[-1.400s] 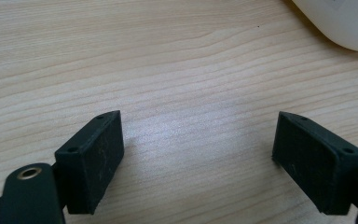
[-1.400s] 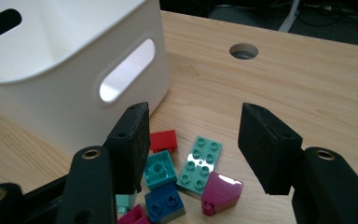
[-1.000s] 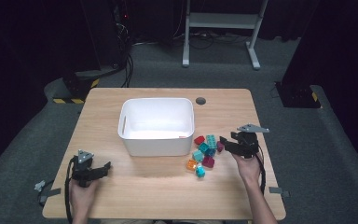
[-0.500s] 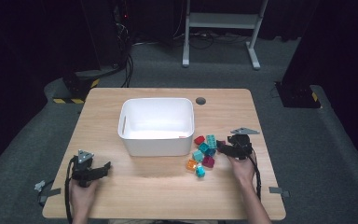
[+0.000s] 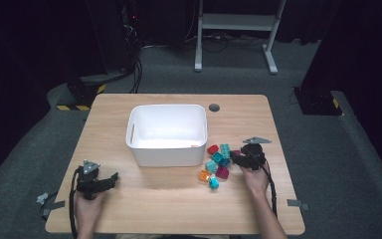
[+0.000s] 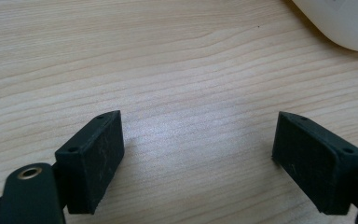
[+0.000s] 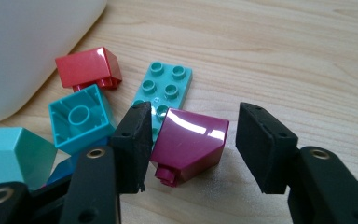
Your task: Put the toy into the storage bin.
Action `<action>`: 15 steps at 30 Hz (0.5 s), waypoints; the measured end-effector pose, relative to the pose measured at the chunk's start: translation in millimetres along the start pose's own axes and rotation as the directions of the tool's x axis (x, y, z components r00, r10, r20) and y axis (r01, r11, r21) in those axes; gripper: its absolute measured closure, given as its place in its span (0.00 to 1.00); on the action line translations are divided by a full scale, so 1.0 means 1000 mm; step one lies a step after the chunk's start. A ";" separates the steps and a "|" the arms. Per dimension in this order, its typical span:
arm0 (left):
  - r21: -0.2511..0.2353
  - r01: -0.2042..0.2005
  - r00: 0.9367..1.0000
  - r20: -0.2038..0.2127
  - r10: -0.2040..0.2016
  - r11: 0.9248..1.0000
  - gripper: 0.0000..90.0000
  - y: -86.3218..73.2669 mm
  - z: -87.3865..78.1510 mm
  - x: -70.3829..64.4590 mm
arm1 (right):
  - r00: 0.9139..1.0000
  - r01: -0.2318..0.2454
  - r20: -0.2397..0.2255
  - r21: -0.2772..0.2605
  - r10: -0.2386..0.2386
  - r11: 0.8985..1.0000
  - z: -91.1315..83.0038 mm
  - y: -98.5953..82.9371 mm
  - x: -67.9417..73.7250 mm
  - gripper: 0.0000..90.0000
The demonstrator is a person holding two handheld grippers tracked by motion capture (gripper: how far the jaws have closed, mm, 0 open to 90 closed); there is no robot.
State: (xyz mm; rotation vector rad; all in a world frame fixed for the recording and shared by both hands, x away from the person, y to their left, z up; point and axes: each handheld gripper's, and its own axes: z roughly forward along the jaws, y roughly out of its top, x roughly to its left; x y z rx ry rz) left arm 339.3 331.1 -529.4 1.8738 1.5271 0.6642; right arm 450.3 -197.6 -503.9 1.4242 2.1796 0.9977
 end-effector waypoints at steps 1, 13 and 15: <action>0.000 0.000 1.000 0.000 0.000 1.000 0.19 0.000 0.000 0.000 | 1.000 0.006 -0.002 0.005 -0.006 1.000 0.001 0.000 0.000 0.53; 0.000 0.000 1.000 0.000 0.000 1.000 0.19 0.000 0.000 0.000 | 0.999 0.028 0.014 0.026 -0.029 0.999 0.003 -0.004 0.003 0.61; 0.000 0.000 1.000 0.000 0.000 1.000 0.19 0.000 0.000 0.000 | 0.999 0.028 0.019 0.027 -0.029 0.999 0.004 -0.007 0.002 0.63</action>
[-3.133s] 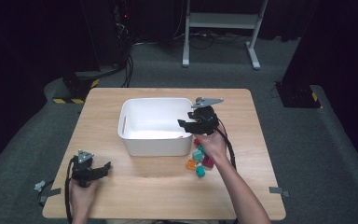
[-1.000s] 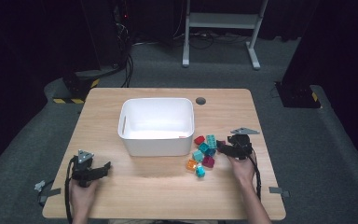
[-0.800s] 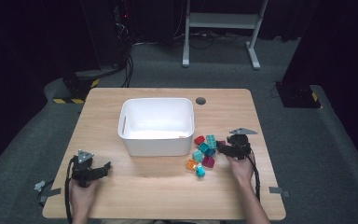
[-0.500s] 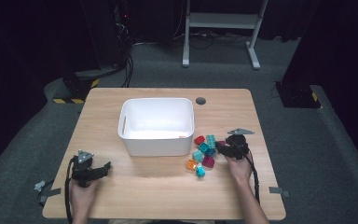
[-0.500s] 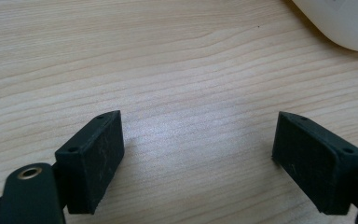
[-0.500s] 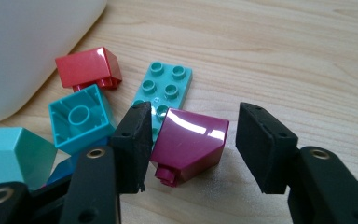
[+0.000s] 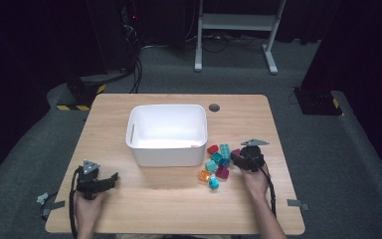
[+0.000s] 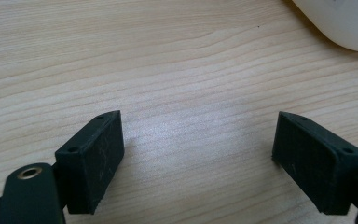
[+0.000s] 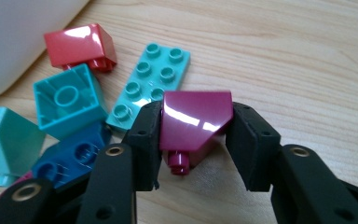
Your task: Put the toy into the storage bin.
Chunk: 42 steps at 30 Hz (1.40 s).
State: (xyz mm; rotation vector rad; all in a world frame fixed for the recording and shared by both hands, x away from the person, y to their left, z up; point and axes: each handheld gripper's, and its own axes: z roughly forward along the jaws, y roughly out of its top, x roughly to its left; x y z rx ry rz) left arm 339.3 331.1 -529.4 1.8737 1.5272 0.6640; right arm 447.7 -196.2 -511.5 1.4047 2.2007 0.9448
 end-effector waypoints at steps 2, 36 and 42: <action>0.000 0.000 1.000 0.000 0.000 1.000 0.19 0.000 0.000 0.000 | 1.000 -0.008 0.001 -0.002 0.008 1.000 0.001 -0.003 -0.002 0.64; 0.000 -0.001 1.000 0.000 0.001 1.000 0.18 0.000 0.000 0.000 | 1.000 0.004 -0.003 -0.071 -0.005 0.997 -0.028 -0.001 -0.003 0.66; 0.000 -0.001 1.000 0.000 0.001 1.000 0.18 0.000 0.000 0.000 | 1.000 -0.001 -0.020 -0.083 -0.001 0.997 -0.036 0.000 -0.003 0.66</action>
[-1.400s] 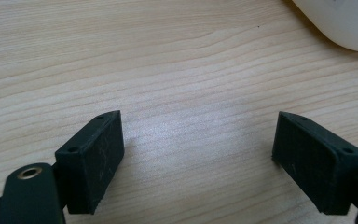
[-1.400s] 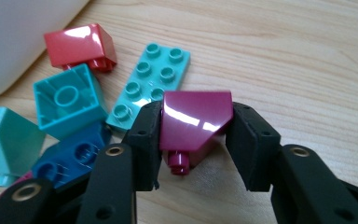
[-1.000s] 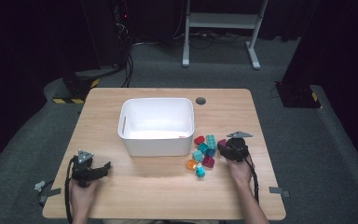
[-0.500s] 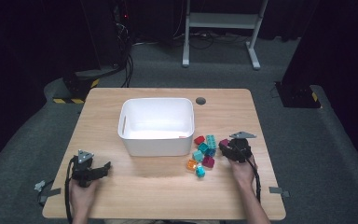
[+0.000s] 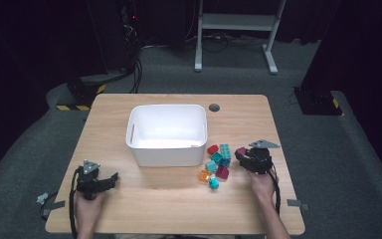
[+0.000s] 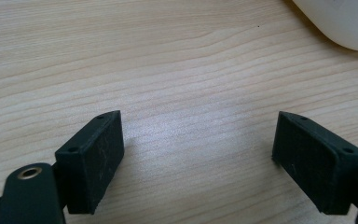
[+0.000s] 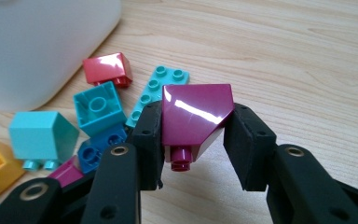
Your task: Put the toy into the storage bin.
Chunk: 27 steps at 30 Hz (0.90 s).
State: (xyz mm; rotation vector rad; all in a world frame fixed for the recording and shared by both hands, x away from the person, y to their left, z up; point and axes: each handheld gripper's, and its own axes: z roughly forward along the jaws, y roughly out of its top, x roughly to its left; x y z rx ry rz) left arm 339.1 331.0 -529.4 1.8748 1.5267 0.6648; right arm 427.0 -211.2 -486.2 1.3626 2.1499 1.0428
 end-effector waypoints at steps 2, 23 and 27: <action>0.000 -0.001 1.000 -0.001 0.001 1.000 0.19 0.000 0.000 0.000 | 1.000 -0.005 -0.009 -0.004 0.005 1.000 -0.003 0.002 0.000 0.66; 0.000 -0.001 1.000 0.000 0.001 1.000 0.18 0.000 0.000 0.000 | 0.995 0.026 -0.091 -0.049 -0.030 0.998 -0.020 0.029 0.015 0.66; 0.000 -0.001 1.000 0.000 0.001 1.000 0.18 0.000 0.000 0.000 | 0.993 0.030 -0.112 -0.077 -0.039 0.997 -0.024 0.037 0.016 0.66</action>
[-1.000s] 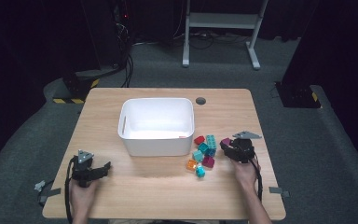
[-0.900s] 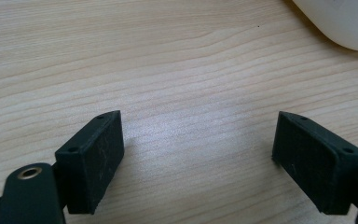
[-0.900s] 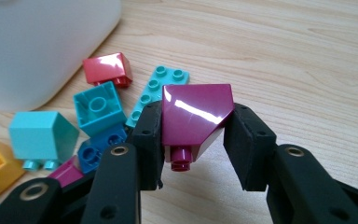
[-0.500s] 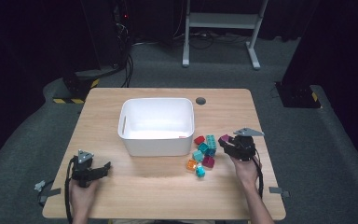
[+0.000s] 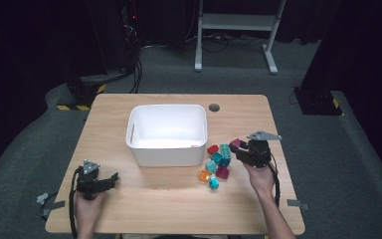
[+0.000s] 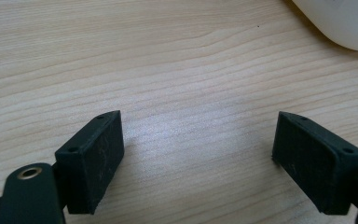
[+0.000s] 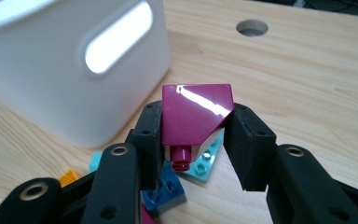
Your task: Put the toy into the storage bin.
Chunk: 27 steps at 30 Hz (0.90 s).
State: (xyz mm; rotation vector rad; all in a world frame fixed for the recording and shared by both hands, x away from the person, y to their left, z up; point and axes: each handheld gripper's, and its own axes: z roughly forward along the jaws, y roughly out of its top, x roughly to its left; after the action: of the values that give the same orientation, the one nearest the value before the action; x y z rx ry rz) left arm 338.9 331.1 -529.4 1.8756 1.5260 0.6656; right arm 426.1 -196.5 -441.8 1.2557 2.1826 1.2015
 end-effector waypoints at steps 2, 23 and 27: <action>-0.001 0.000 1.000 0.000 0.000 1.000 0.18 0.000 0.000 0.000 | 1.000 -0.007 -0.011 0.000 0.007 1.000 -0.001 0.004 0.002 0.66; 0.000 0.002 1.000 -0.001 -0.002 1.000 0.19 0.000 0.000 0.000 | 0.994 0.030 -0.107 -0.012 -0.031 0.999 -0.007 0.045 0.023 0.66; -0.001 0.002 1.000 -0.002 -0.002 1.000 0.19 0.000 0.000 0.000 | 0.993 0.031 -0.116 -0.025 -0.034 0.999 -0.009 0.052 0.024 0.66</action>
State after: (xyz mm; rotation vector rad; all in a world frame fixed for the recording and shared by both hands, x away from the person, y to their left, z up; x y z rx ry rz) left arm 338.9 331.1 -529.3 1.8732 1.5285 0.6666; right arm 435.1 -167.8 -391.8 1.1630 2.2548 1.3136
